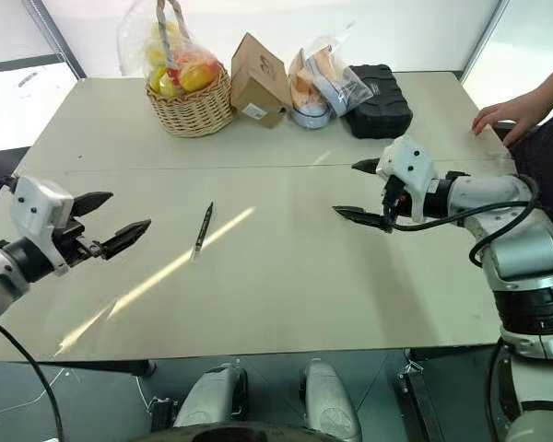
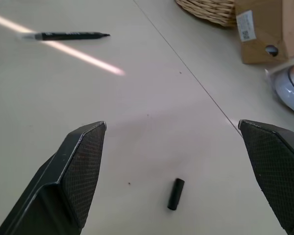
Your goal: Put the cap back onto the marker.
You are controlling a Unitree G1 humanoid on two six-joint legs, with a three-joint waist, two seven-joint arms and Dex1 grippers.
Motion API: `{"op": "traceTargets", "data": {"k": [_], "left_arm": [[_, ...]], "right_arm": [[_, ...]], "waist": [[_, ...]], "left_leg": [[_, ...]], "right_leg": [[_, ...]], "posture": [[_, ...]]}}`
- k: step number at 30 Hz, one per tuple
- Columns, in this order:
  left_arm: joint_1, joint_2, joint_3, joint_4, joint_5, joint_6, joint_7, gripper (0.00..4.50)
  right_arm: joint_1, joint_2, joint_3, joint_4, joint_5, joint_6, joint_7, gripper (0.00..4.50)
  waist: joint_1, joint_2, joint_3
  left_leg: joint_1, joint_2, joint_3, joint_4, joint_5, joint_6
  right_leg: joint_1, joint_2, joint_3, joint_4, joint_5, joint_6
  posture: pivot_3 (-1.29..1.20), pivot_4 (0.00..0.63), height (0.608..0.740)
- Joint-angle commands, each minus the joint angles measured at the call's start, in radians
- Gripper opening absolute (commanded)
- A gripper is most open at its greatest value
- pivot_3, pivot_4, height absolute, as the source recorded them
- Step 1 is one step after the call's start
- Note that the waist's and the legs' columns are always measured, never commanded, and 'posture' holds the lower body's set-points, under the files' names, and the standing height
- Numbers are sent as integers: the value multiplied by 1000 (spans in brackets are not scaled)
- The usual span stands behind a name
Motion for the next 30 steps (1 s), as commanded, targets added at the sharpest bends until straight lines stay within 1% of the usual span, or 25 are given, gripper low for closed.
{"op": "traceTargets", "data": {"k": [1,6,12,25,27,30], "left_arm": [[1,26,30,3,-12,3,-18,4468],[-49,-9,23,-11,-58,42,37,4468],[-33,-18,-8,-40,-56,58,63,4468],[-33,-19,-32,-62,-69,82,87,4468],[-47,-37,-39,-57,-80,88,105,4468],[-86,-90,-55,-51,-105,106,157,4468]], "right_arm": [[-39,-9,-38,-41,40,28,7,4500],[-41,-7,-31,-69,48,56,-1,4500],[-30,-4,-29,-75,43,57,-8,4500],[-21,8,-20,-91,42,61,-25,4500],[-16,11,-20,-97,41,62,-31,4500],[-7,13,-21,-109,45,70,-39,4500]], "waist": [[2,0,0],[4,0,0],[-1,0,0],[1,0,0],[1,0,0],[2,0,0]], "left_leg": [[0,0,0,0,0,0],[0,0,-1,0,0,0],[0,0,0,0,0,0],[0,0,0,0,0,0],[0,0,0,0,0,0],[0,0,0,0,0,0]], "right_leg": [[0,0,0,0,0,0],[0,-1,1,0,0,0],[0,-2,1,0,0,0],[0,-1,1,0,0,0],[0,-1,1,0,0,0],[0,-1,1,0,0,0]], "posture": [[0,150,740],[0,150,740],[0,150,740],[0,150,740],[0,150,740],[0,150,740]]}}
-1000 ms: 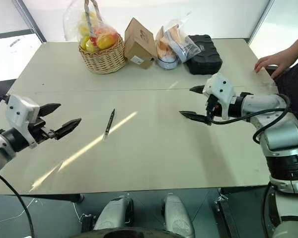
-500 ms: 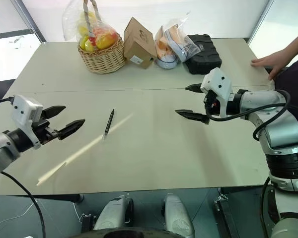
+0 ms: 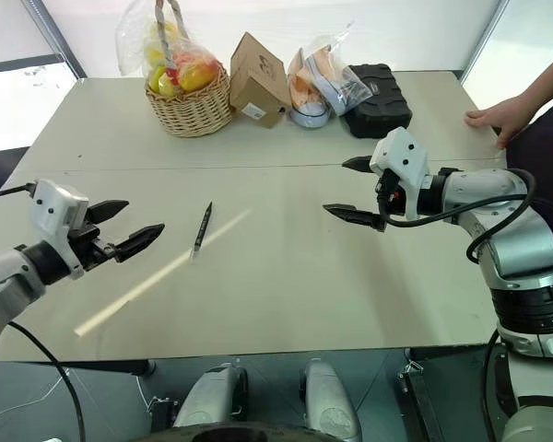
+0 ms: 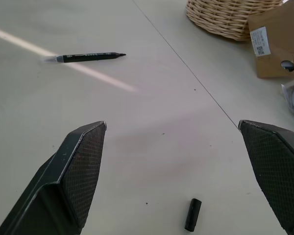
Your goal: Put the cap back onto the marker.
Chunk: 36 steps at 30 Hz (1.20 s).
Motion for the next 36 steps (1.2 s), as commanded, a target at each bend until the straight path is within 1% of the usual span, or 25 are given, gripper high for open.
{"op": "traceTargets", "data": {"k": [1,7,10,12,15,21,31,36], "left_arm": [[-52,-45,-20,-21,-27,21,67,4468],[-163,-194,-156,18,72,66,275,4468],[-174,-239,-201,28,130,71,344,4468],[-182,-282,-253,48,193,66,410,4468],[-186,-335,-289,86,262,51,473,4468],[-186,-372,-328,160,351,18,495,4468],[-157,-440,-383,183,399,-27,454,4468],[-150,-452,-396,200,424,-6,452,4468]], "right_arm": [[8,3,-24,-56,15,8,-16,4500],[61,36,-33,-122,23,34,-71,4500],[83,47,-35,-154,28,47,-92,4500],[100,59,-37,-174,32,53,-113,4500],[115,74,-33,-196,35,58,-134,4500],[128,88,-28,-215,35,60,-154,4500],[121,96,-12,-214,33,52,-158,4500],[109,98,-3,-200,26,43,-154,4500]], "waist": [[2,0,0],[3,-1,0],[-1,-1,0],[1,0,0],[2,0,0],[2,0,0],[3,0,0],[2,0,0]], "left_leg": [[0,0,0,0,0,0],[0,-1,-1,2,0,0],[0,-1,-1,1,0,0],[0,-2,-1,1,0,0],[0,-2,-1,1,0,0],[0,-2,-1,1,0,0],[0,-2,-1,1,0,0],[0,-2,-1,1,0,0]], "right_leg": [[0,0,0,0,0,0],[2,1,0,0,2,3],[1,1,0,0,2,3],[1,2,0,0,2,4],[1,3,0,0,2,4],[1,3,0,0,2,4],[1,3,-1,0,2,4],[1,3,-1,0,2,4]], "posture": [[0,150,740],[0,150,740],[0,150,740],[0,150,740],[0,150,740],[0,150,740],[0,150,740],[0,150,740]]}}
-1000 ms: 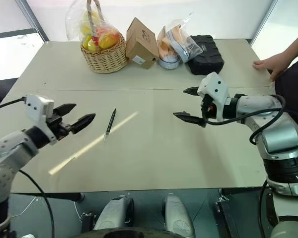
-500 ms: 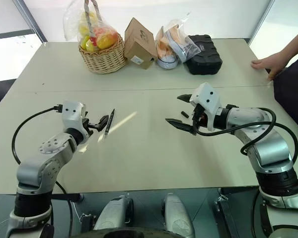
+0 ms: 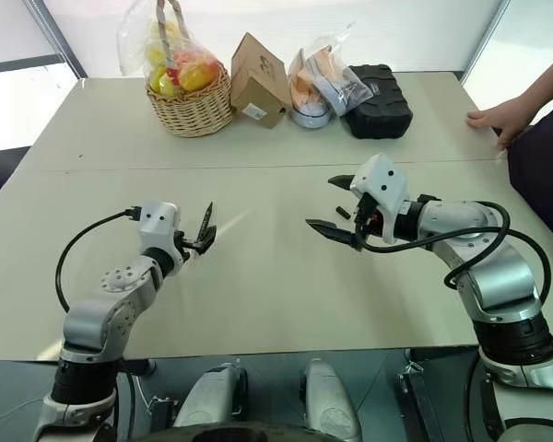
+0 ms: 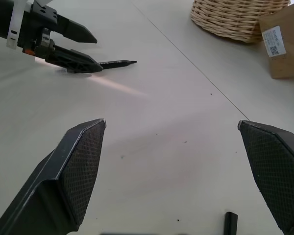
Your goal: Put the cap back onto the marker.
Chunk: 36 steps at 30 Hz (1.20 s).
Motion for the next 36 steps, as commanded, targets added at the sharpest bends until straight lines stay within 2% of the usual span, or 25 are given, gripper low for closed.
{"op": "traceTargets", "data": {"k": [1,8,20,23,24,25,30,36], "left_arm": [[-4,-2,-14,-2,29,2,-1,4468],[-24,-36,-14,79,63,0,7,4468],[-35,-25,-33,146,97,-7,-45,4468],[-33,-25,-37,152,106,-7,-51,3598],[-32,-25,-39,152,107,-6,-53,2993],[-32,-25,-40,152,107,-4,-54,2648],[-28,-34,-35,149,108,9,-49,124],[-10,-37,-33,134,104,16,-61,55]], "right_arm": [[-27,8,-5,-21,6,-22,2,4500],[-47,10,9,-7,-4,-36,7,4500],[-39,11,6,-18,-11,-40,-5,4500],[-39,10,3,-18,-11,-39,-9,4500],[-39,10,3,-18,-12,-40,-10,4500],[-39,9,2,-18,-12,-40,-11,4500],[-42,7,1,-12,-15,-43,-10,4500],[-45,3,-3,-9,-18,-41,-5,4500]], "waist": [[0,0,0],[2,0,0],[2,2,-1],[2,2,-1],[2,2,-1],[2,2,-1],[0,2,-1],[-1,2,-2]], "left_leg": [[0,0,0,0,0,0],[0,0,0,0,0,0],[2,0,0,4,0,0],[2,0,0,4,0,0],[2,0,0,4,0,0],[2,0,0,4,0,0],[2,0,-1,3,0,0],[2,0,-1,3,0,0]], "right_leg": [[0,0,0,0,0,0],[1,0,-1,0,0,0],[4,0,-2,0,-1,-1],[4,-1,-2,0,-1,-1],[4,-1,-2,0,-1,-1],[4,-1,-2,0,-1,-1],[4,0,-2,0,0,-1],[4,0,-2,0,0,-1]], "posture": [[0,150,740],[0,150,740],[0,150,740],[0,150,740],[0,150,740],[0,150,740],[0,150,740],[0,150,740]]}}
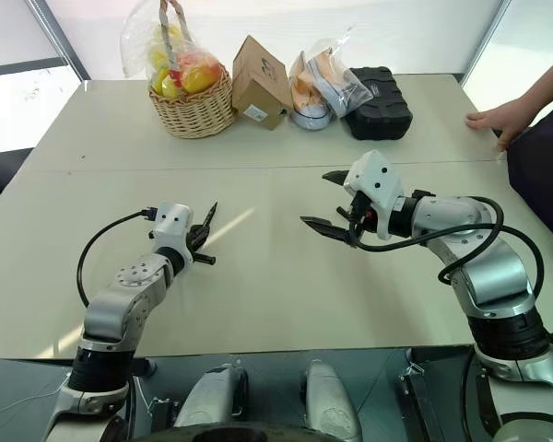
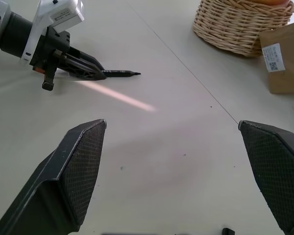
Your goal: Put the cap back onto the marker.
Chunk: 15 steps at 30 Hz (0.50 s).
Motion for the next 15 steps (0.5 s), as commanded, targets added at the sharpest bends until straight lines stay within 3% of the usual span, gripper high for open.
{"op": "traceTargets", "data": {"k": [1,4,8,15], "left_arm": [[43,8,-5,5,2,41,-16,55],[75,37,-11,-54,-12,7,-67,55],[171,143,-9,-167,-26,-132,-205,55],[247,221,116,-279,-157,-203,-353,55]], "right_arm": [[-14,-6,-27,-13,1,-20,-1,4500],[-10,-1,-24,-15,2,-19,-3,4500],[19,33,-18,17,-19,-49,-34,4500],[109,118,-77,213,-108,-236,-147,4500]], "waist": [[-1,0,0],[-3,0,0],[-5,0,0],[4,-2,1]], "left_leg": [[0,0,0,0,0,0],[0,0,0,-1,0,0],[0,1,0,-4,0,0],[-3,2,0,-5,0,0]], "right_leg": [[0,0,0,0,0,0],[-1,0,0,0,0,0],[-3,-1,2,0,0,0],[-5,-4,2,-1,-2,-3]], "posture": [[0,150,740],[0,150,740],[0,150,740],[0,150,740]]}}
